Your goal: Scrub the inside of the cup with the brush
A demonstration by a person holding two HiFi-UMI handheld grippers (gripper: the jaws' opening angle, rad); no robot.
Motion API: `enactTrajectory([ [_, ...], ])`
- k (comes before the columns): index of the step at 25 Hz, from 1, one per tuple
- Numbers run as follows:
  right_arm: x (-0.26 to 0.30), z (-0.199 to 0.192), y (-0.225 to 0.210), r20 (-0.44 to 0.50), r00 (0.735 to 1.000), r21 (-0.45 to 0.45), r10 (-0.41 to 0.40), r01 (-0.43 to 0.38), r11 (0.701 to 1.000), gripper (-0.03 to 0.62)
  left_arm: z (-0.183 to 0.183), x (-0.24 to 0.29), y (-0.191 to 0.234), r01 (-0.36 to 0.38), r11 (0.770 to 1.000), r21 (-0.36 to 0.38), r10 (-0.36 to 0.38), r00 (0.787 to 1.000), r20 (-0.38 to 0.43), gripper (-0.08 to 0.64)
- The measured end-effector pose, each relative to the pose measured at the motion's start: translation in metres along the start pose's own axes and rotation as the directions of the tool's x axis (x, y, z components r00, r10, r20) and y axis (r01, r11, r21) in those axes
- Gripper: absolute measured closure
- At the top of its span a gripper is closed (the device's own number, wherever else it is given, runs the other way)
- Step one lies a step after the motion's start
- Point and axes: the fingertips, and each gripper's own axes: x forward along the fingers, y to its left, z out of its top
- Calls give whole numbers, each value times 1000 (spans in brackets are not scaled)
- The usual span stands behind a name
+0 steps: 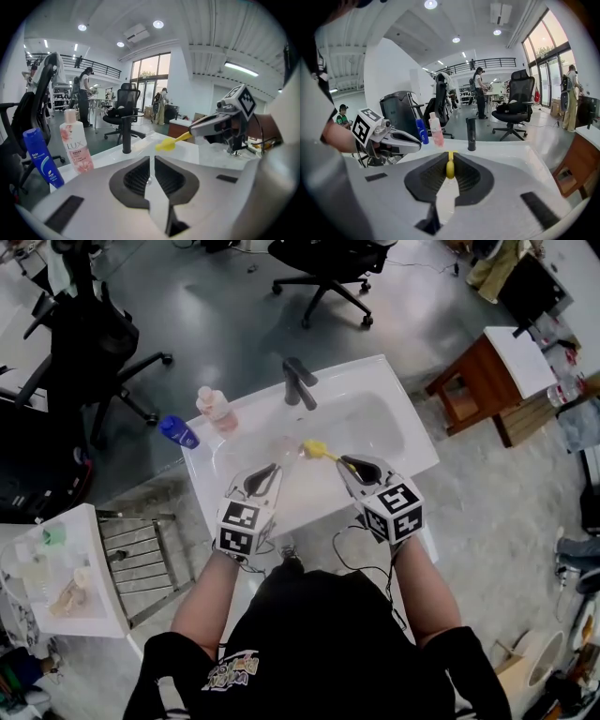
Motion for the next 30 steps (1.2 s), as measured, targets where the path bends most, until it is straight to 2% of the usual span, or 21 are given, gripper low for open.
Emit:
enactTrajectory([
  [3, -23, -7, -2, 32, 999, 2, 24, -24, 1000, 555, 9, -6, -27, -29, 999, -14, 29, 999, 16, 531],
  [11, -94, -35, -4, 94, 990, 4, 109, -110, 994, 555, 0, -31, -119, -104, 994, -17, 105, 994, 21, 535],
  [15, -130, -46, 4, 122, 981, -12, 149, -149, 989, 555, -7, -49, -156, -153, 988, 4, 153, 987, 42, 536],
  [19, -161, -63, 15, 119, 973, -41, 199, -196, 980, 555, -10, -75, -194, -211, 977, -7, 211, 976, 59, 537],
  [23, -177, -78, 34, 99, 959, -61, 266, -261, 963, 555, -13, -104, -218, -278, 960, -28, 279, 958, 67, 537],
  [30, -187, -84, 67, 92, 941, -72, 326, -320, 944, 555, -22, -139, -231, -332, 942, -55, 336, 939, 77, 537],
])
